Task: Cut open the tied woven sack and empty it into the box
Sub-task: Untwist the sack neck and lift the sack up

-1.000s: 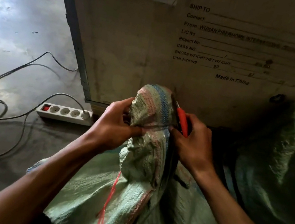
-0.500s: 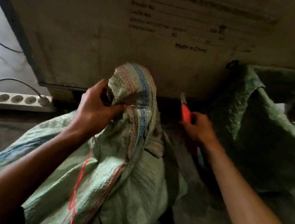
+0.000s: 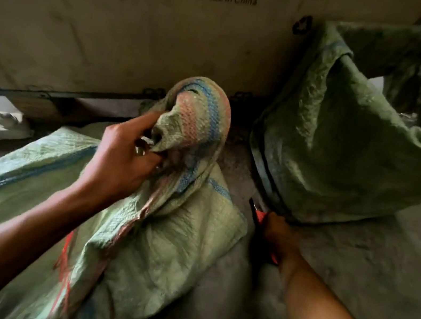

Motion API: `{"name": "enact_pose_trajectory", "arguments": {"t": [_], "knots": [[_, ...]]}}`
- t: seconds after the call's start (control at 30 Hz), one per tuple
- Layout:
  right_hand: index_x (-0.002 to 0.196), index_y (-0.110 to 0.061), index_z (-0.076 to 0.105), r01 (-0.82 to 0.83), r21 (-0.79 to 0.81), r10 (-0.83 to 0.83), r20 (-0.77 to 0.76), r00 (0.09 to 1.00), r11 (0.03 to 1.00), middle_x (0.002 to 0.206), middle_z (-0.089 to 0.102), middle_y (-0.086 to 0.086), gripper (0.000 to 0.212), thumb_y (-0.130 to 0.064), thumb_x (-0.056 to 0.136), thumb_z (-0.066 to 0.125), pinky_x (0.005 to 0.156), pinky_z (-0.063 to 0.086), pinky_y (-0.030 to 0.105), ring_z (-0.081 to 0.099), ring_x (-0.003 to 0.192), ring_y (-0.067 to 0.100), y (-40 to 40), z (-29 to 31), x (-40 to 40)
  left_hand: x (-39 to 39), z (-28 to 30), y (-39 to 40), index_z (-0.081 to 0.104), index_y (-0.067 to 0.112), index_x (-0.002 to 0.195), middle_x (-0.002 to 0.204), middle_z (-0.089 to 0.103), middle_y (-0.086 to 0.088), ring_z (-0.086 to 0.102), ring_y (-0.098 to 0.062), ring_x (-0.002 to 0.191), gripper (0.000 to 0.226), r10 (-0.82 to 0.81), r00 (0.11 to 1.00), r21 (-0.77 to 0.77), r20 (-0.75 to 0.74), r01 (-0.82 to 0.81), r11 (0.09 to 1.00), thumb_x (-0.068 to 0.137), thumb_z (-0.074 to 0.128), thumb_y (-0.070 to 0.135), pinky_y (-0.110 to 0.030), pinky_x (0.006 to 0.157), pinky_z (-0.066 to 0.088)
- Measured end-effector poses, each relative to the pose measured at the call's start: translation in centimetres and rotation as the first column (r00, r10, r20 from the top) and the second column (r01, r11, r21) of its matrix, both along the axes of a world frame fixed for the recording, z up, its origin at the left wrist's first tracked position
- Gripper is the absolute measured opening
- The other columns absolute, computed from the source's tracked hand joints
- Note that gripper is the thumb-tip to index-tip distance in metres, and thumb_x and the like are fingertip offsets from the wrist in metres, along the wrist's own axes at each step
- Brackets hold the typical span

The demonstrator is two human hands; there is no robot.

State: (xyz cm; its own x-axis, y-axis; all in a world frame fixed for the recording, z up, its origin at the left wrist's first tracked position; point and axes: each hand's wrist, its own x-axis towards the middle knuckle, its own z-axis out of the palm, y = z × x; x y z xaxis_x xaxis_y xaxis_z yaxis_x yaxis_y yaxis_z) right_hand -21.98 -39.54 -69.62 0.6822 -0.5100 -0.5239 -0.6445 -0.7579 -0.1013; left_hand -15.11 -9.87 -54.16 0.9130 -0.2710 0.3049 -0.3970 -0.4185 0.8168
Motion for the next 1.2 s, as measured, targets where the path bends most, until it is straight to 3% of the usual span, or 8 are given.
{"name": "enact_pose_trajectory", "arguments": {"t": [0.23, 0.37, 0.5, 0.63, 0.77, 0.87, 1.03, 1.2], "knots": [[0.098, 0.003, 0.064, -0.082, 0.258, -0.001, 0.308, 0.952, 0.963, 0.099, 0.070, 0.025, 0.030, -0.024, 0.091, 0.052, 0.073, 0.046, 0.038, 0.061, 0.070, 0.025, 3.7, 5.8, 8.5, 0.7, 2.2, 3.0, 0.073, 0.039, 0.081, 0.079, 0.073, 0.025, 0.065, 0.006, 0.079, 0.067, 0.013, 0.989, -0.193, -0.146, -0.042, 0.980, 0.066, 0.061, -0.025, -0.016, 0.072, 0.054], [0.077, -0.012, 0.064, -0.122, 0.768, -0.209, 0.318, 0.925, 0.628, 0.047, 0.065, -0.003, 0.042, -0.048, 0.091, 0.047, 0.052, 0.049, 0.027, 0.061, 0.044, 0.012, 10.7, 16.5, 13.5, 0.7, 4.8, 6.2, 0.076, 0.020, 0.079, 0.073, 0.074, 0.017, 0.065, 0.003, 0.073, 0.047, -0.050, 0.975, -0.287, -0.217, -0.015, 0.958, 0.064, 0.065, -0.024, -0.014, 0.067, 0.053], [0.096, -0.016, 0.063, -0.265, 0.780, 0.127, 0.235, 0.964, 0.567, 0.084, 0.065, 0.003, 0.021, -0.031, 0.093, 0.048, 0.070, 0.057, 0.036, 0.063, 0.074, 0.020, 16.3, 22.7, 12.6, 0.1, 7.5, 9.8, 0.079, 0.028, 0.072, 0.072, 0.075, 0.013, 0.066, 0.001, 0.071, 0.018, -0.144, 0.954, -0.380, -0.262, 0.035, 0.924, 0.061, 0.076, 0.015, -0.015, 0.066, 0.053], [0.086, -0.019, 0.064, -0.384, 0.761, -0.129, 0.516, 0.847, 0.523, 0.070, 0.067, -0.004, 0.009, -0.010, 0.083, 0.063, 0.050, 0.049, 0.016, 0.062, 0.063, 0.009, 19.1, 26.7, 12.3, -1.2, 7.6, 12.6, 0.074, 0.021, 0.097, 0.091, 0.076, 0.002, 0.068, -0.011, 0.085, 0.046, 0.018, 0.950, -0.511, -0.312, -0.184, 0.839, 0.054, 0.078, 0.007, -0.025, 0.077, 0.056], [0.095, -0.017, 0.059, -0.458, 0.613, -0.276, 0.744, 0.608, 0.644, 0.087, 0.062, -0.006, 0.028, -0.013, 0.074, 0.076, 0.074, 0.054, 0.024, 0.061, 0.078, 0.010, 21.3, 32.6, 12.3, -2.9, 8.5, 12.9, 0.059, 0.014, 0.115, 0.097, 0.073, -0.003, 0.068, -0.020, 0.096, 0.034, 0.121, 0.891, -0.634, -0.437, -0.400, 0.662, 0.083, 0.062, 0.004, -0.030, 0.082, 0.057], [0.086, -0.024, 0.053, -0.556, 0.440, -0.258, 0.890, 0.377, 0.705, 0.079, 0.055, -0.016, 0.031, -0.012, 0.072, 0.077, 0.061, 0.049, 0.009, 0.054, 0.069, -0.002, 22.3, 37.7, 12.2, -4.0, 10.6, 11.3, 0.058, 0.018, 0.114, 0.098, 0.075, -0.001, 0.070, -0.008, 0.086, 0.030, 0.049, 0.896, -0.650, -0.442, -0.357, 0.671, 0.086, 0.053, 0.009, -0.023, 0.074, 0.056], [0.092, -0.024, 0.050, -0.633, 0.293, -0.191, 0.955, 0.225, 0.717, 0.078, 0.052, -0.019, 0.038, -0.010, 0.069, 0.079, 0.056, 0.041, -0.003, 0.051, 0.068, -0.007, 24.7, 41.6, 12.1, -3.6, 12.5, 9.0, 0.004, 0.040, 0.147, 0.133, 0.058, 0.001, 0.063, -0.013, 0.113, 0.121, -0.071, 0.944, -0.558, -0.321, -0.128, 0.820, 0.056, 0.081, 0.022, -0.040, 0.098, 0.049], [0.092, -0.022, 0.055, -0.645, 0.297, -0.196, 0.954, 0.225, 0.705, 0.080, 0.057, -0.014, 0.035, -0.003, 0.071, 0.076, 0.068, 0.051, 0.012, 0.057, 0.074, 0.000, 23.9, 44.2, 11.9, -2.0, 12.7, 9.2, 0.018, 0.030, 0.146, 0.103, 0.073, -0.013, 0.069, -0.030, 0.093, 0.099, -0.027, 0.946, -0.562, -0.323, -0.169, 0.810, 0.072, 0.069, -0.011, -0.055, 0.083, 0.055]]}}
